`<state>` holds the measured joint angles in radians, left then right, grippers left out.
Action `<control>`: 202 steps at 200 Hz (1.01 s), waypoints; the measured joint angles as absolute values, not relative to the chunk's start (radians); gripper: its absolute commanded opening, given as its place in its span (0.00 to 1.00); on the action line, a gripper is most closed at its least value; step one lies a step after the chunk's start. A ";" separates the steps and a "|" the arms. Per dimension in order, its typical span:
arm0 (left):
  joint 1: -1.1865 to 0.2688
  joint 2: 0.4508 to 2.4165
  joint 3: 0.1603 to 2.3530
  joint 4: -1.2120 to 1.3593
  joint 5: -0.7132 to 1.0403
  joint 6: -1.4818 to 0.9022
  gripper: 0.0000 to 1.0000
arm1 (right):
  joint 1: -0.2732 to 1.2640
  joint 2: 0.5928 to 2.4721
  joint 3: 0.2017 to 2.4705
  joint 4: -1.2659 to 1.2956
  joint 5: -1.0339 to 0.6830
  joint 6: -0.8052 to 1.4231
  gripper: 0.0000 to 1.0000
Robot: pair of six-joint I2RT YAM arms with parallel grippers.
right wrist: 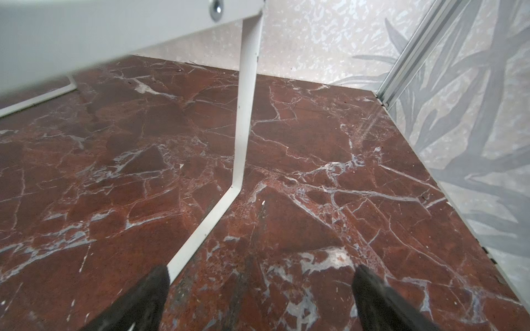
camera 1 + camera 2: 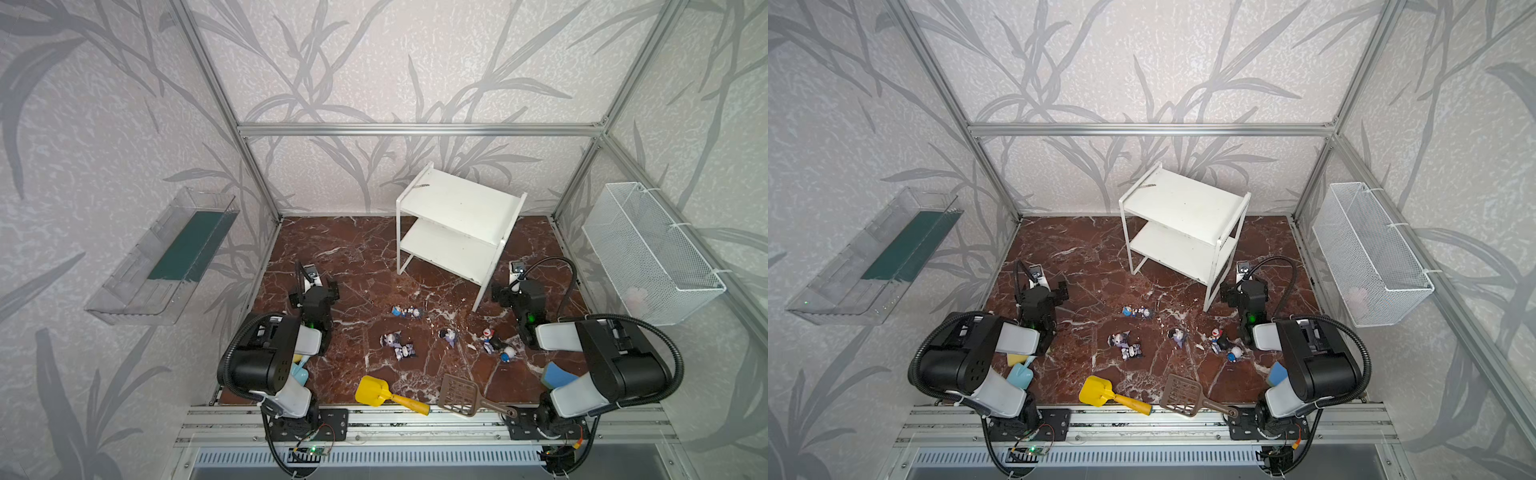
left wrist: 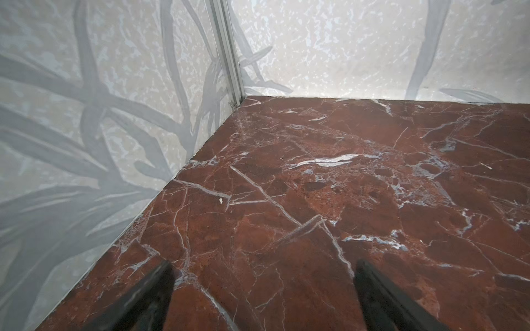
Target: Place and organize the plastic toys onto the shelf
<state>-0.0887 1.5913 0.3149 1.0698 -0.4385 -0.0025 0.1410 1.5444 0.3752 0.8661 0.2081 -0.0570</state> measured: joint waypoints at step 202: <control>-0.088 1.591 0.315 1.070 -0.438 -0.002 0.99 | 0.141 1.544 0.375 0.866 0.181 -0.062 0.99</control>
<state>-0.0883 1.5913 0.3149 1.0698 -0.4381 -0.0025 0.1410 1.5444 0.3752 0.8661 0.1814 -0.0624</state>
